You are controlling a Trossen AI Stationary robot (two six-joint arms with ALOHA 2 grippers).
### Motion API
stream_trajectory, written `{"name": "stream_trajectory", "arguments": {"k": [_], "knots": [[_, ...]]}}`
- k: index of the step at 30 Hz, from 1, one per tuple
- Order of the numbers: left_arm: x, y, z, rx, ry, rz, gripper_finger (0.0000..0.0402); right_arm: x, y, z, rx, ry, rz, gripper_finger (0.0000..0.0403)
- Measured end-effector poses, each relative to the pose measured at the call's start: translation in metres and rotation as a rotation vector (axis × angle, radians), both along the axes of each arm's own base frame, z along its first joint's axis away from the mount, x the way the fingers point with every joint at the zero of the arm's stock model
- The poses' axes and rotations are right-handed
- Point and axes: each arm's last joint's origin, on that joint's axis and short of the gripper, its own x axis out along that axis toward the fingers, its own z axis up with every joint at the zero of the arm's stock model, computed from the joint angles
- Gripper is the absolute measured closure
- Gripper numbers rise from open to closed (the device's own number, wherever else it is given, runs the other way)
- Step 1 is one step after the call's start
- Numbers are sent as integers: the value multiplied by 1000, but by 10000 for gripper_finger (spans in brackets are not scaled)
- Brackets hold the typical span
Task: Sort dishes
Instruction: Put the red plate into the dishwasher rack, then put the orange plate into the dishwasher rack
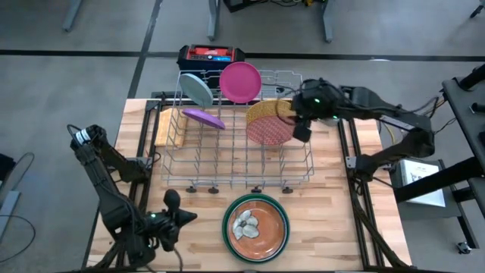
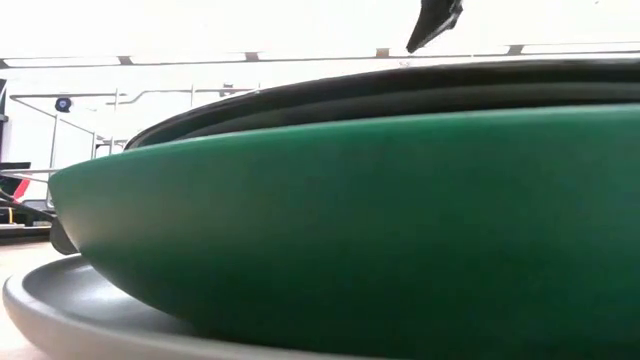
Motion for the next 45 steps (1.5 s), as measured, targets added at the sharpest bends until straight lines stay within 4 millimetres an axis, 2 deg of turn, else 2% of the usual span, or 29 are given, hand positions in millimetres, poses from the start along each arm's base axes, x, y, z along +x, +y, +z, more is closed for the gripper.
{"name": "stream_trajectory", "arguments": {"k": [4, 9, 17, 25, 31, 36, 41, 45], "knots": [[11, 2, -1, -122, 75, -15, 401, -19, 31, 11, 71, -72, 24, 293], [20, -7, -1, -180, 85, -95, 401, -34, 77, 9, 169, -140, 48, 312], [36, -30, -20, -160, 92, -192, 401, -45, 151, -20, 339, -163, -23, 330], [57, -47, -49, -195, 155, -264, 401, -51, 218, -60, 539, -113, -138, 312], [70, -48, -66, -188, 186, -237, 401, -41, 262, -97, 600, -58, -253, 290], [89, -45, -80, -167, 178, -221, 401, -24, 289, -130, 648, -19, -337, 262], [106, -37, -101, -148, 237, -200, 401, -9, 307, -159, 675, 28, -375, 230], [116, -32, -113, -145, 260, -179, 401, -4, 313, -174, 684, 32, -443, 208]]}}
